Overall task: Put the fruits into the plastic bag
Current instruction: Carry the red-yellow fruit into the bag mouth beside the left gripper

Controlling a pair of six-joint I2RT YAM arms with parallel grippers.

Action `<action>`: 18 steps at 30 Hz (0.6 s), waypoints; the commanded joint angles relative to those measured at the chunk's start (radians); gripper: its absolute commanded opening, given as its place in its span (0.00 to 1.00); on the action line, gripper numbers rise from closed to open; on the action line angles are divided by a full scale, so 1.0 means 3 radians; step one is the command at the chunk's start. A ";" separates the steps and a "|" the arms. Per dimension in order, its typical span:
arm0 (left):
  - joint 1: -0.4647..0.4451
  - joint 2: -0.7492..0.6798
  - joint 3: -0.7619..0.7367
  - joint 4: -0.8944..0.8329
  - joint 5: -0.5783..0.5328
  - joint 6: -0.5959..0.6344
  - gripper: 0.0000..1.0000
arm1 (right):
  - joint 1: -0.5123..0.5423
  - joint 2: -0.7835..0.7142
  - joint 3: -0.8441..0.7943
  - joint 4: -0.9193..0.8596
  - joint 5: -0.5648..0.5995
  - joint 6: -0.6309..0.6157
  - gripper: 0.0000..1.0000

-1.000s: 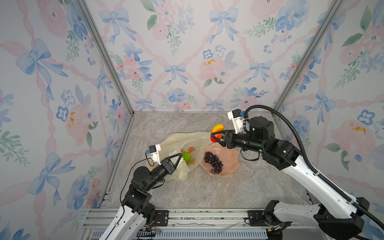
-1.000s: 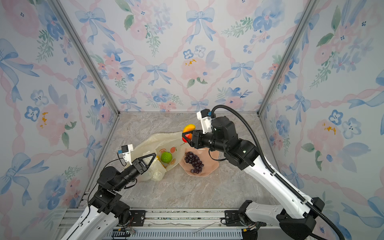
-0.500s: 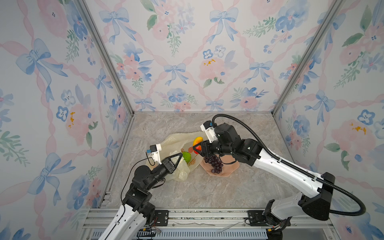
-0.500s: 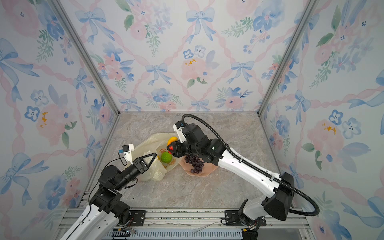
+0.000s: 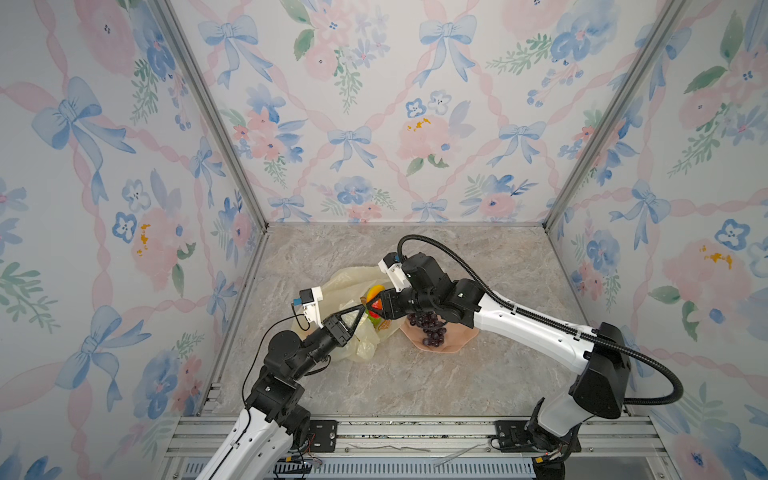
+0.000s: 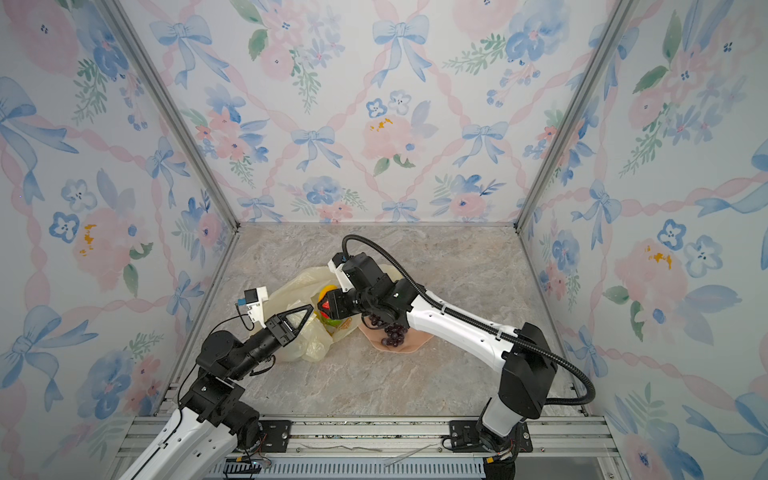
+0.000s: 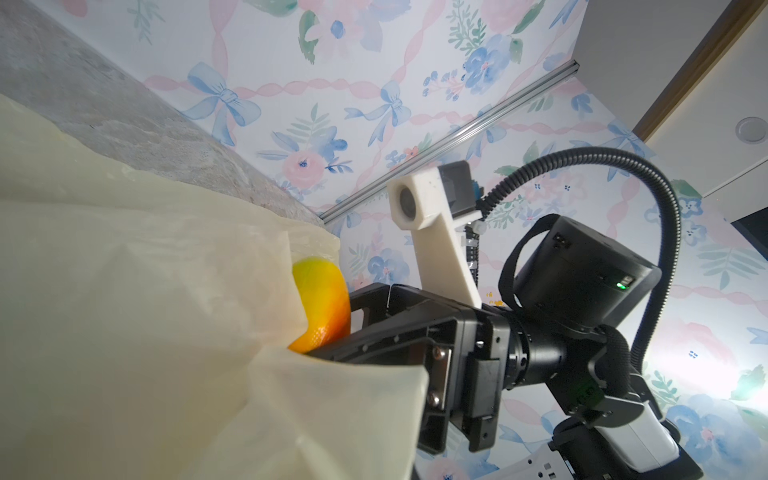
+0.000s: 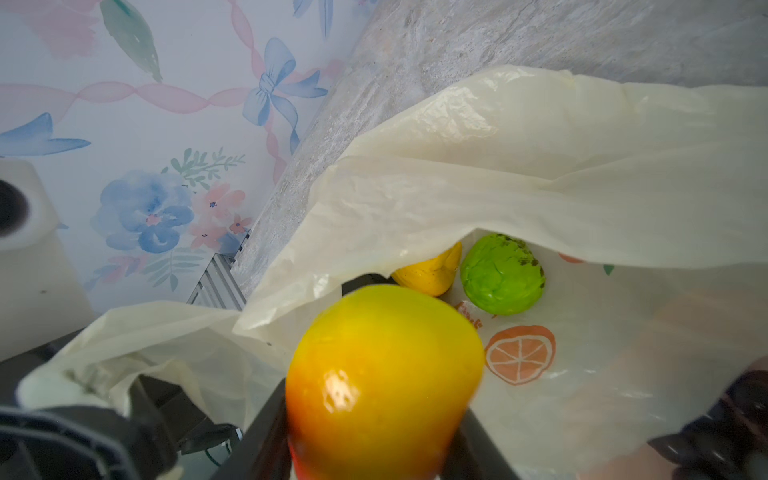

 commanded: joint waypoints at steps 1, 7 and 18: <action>0.0012 -0.0027 0.0033 0.0091 0.0061 -0.0012 0.00 | 0.0066 0.0155 -0.0016 0.0163 -0.0140 0.0099 0.48; 0.0014 -0.0041 0.0044 0.0090 0.0055 -0.0012 0.00 | 0.0134 0.0316 -0.0067 0.0297 -0.0222 0.0191 0.48; 0.0013 -0.0064 0.0037 0.0090 0.0056 -0.0012 0.00 | 0.0166 0.0630 -0.0085 0.0515 -0.0520 0.0411 0.49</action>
